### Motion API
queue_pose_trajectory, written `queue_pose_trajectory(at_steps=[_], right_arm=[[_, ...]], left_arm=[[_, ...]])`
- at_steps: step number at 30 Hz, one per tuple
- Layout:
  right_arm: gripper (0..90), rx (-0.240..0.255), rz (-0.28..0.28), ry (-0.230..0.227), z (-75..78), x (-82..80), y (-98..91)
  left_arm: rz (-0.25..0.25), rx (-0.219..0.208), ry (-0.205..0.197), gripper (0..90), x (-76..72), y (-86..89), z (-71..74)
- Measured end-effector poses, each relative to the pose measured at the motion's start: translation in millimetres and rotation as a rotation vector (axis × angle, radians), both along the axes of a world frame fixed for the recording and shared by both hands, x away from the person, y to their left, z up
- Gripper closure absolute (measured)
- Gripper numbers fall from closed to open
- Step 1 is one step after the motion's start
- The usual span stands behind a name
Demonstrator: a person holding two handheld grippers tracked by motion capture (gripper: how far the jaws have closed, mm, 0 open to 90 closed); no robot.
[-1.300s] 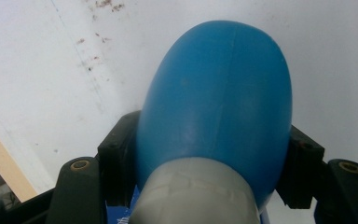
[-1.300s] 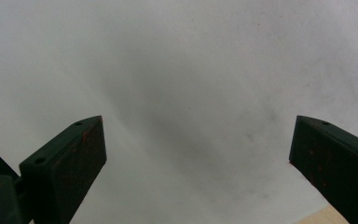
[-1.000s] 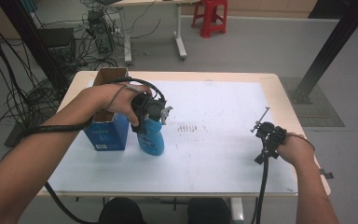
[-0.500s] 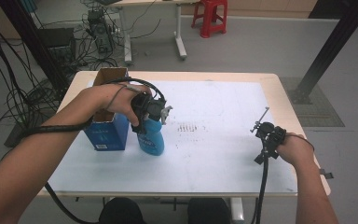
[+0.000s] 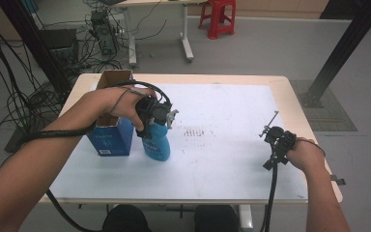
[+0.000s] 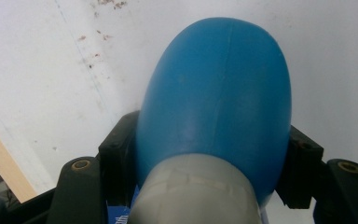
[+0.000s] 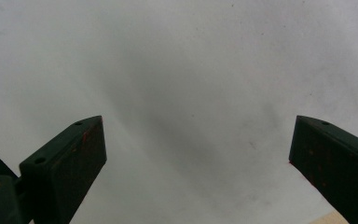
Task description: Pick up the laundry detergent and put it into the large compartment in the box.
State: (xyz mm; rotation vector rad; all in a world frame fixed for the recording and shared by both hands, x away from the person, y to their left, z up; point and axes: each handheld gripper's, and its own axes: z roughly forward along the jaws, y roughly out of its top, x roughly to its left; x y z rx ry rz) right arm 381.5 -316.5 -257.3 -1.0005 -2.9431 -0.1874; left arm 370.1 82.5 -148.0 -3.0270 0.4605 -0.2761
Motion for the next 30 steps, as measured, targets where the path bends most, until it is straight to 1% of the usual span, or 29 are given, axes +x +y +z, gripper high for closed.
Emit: queue_pose_trajectory(at_steps=[16,23,30], right_arm=[[3.5,-0.001,0.001,0.003,-1.9,0.5,2.0],[3.5,0.0,0.001,0.0,-2.0,-0.7,1.4],[3.5,-0.002,0.001,-0.002,-2.3,-2.1,1.2]], left_arm=[[0.005,-0.008,-0.003,36.2,-0.6,2.0,-0.3],[0.006,0.001,-0.004,36.6,-0.3,0.2,-0.2],[0.005,-0.003,-0.012,36.4,-2.3,1.5,-0.7]])
